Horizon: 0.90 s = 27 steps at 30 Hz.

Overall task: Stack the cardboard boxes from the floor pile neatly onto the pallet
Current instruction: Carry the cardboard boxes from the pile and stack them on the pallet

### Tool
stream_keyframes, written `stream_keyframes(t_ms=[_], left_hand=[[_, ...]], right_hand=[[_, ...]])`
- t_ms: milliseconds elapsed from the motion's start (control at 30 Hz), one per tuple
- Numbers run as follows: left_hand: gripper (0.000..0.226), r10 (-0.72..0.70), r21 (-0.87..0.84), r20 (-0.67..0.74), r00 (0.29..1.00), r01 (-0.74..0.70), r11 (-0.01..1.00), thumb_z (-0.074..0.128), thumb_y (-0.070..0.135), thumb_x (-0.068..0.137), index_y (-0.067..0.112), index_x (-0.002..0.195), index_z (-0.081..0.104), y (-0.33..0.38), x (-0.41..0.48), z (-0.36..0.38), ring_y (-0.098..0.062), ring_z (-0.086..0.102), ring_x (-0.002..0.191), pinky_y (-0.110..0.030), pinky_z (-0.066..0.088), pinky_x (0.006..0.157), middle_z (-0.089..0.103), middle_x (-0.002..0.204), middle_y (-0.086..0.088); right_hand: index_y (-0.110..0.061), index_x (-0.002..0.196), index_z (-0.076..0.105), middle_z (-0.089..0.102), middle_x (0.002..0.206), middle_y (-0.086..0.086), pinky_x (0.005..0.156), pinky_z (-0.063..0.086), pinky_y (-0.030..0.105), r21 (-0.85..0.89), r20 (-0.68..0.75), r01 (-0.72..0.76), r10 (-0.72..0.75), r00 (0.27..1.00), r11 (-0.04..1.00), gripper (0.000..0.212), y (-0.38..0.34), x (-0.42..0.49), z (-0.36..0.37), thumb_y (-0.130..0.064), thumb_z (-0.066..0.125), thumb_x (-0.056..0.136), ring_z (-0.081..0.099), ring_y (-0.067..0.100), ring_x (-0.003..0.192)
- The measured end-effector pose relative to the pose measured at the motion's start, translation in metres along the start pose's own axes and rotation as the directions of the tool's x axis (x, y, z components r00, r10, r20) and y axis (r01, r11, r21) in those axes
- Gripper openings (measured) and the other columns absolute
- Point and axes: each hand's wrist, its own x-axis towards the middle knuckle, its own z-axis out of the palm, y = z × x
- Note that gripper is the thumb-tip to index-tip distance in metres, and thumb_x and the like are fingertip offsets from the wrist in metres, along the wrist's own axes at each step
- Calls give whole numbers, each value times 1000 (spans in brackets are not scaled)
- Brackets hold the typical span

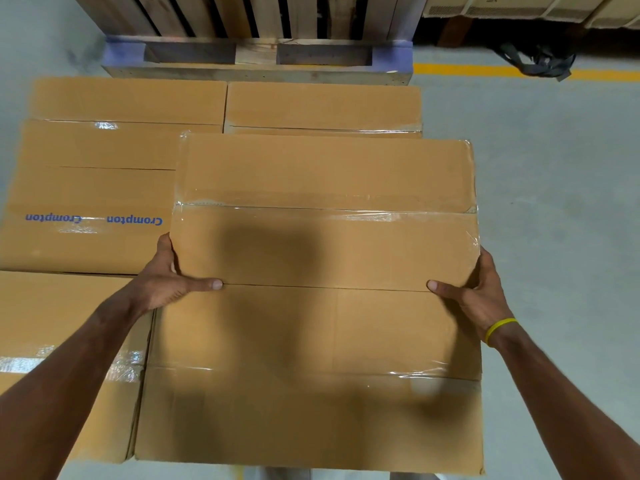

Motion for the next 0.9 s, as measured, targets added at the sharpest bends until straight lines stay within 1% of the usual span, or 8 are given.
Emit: stream_keyframes(t_ms=[67, 133, 233, 333, 533, 667, 767, 900], left_hand=[[145, -9, 6, -1, 1000, 9, 1000, 106, 43, 39, 18, 153, 20, 4, -3, 1, -17, 53, 128, -35, 44, 106, 56, 133, 8], [139, 23, 3, -43, 999, -23, 1000, 103, 23, 51, 17, 158, 15, 7, -5, 6, -17, 50, 131, -34, 41, 108, 53, 136, 5], [121, 41, -8, -138, 990, -42, 999, 96, 1, 64, 18, 158, 23, 10, -12, 16, -18, 52, 119, -32, 42, 104, 57, 115, 10], [113, 32, -10, -188, 982, -34, 999, 95, -2, 65, 20, 155, 31, 7, -18, 21, -20, 56, 115, -32, 42, 102, 57, 110, 16], [112, -14, 7, -187, 982, 15, 1000, 100, 9, 58, 18, 150, 37, 0, -12, 16, -24, 61, 114, -39, 48, 104, 63, 110, 11], [107, -14, 15, -218, 976, 17, 1000, 100, 6, 57, 17, 146, 41, -1, -9, 18, -23, 63, 100, -35, 48, 91, 62, 101, 10], [99, -36, 20, -240, 970, 42, 999, 101, 7, 55, 22, 135, 46, 0, -11, 20, -27, 64, 103, -39, 52, 91, 64, 100, 7], [96, -25, 117, -303, 953, 63, 991, 99, 54, 34, 33, 110, 44, -2, -22, 20, -35, 67, 99, -61, 52, 98, 64, 94, 1]], right_hand=[[-30, 147, 36, 58, 130, -12, 100, 49, 40, 8, 6, -1, 1, 1000, 1000, 106, -1, -1, 0, -5, 92, 62, 56, 10, 119], [-30, 147, 37, 58, 130, -11, 100, 49, 39, 7, 9, 4, -4, 1000, 1000, 107, -2, -2, 0, -6, 94, 60, 57, 10, 119], [-31, 147, 36, 56, 130, -15, 95, 48, 33, -8, 17, 18, -18, 1000, 1000, 116, -3, -4, 0, -11, 97, 51, 55, 2, 117], [-31, 148, 36, 55, 129, -17, 91, 47, 27, -17, 18, 27, -27, 999, 999, 118, -4, -6, 0, -10, 97, 49, 54, -2, 115], [-30, 148, 34, 55, 131, -14, 91, 46, 27, -56, 28, 11, -9, 1000, 998, 118, -4, -4, -2, -11, 97, 51, 52, 0, 119], [-27, 149, 33, 55, 130, -15, 85, 44, 18, -83, 17, -7, 8, 1000, 997, 116, -6, -5, -2, -7, 96, 54, 53, -5, 114], [-26, 149, 33, 54, 126, -15, 92, 44, 24, -138, -11, -45, 43, 999, 989, 117, -5, -4, -3, -11, 98, 53, 55, 4, 113], [-36, 144, 37, 61, 126, -15, 104, 47, 41, -270, -59, -107, 95, 994, 957, 120, -4, -8, -5, -45, 101, 42, 59, 16, 117]])
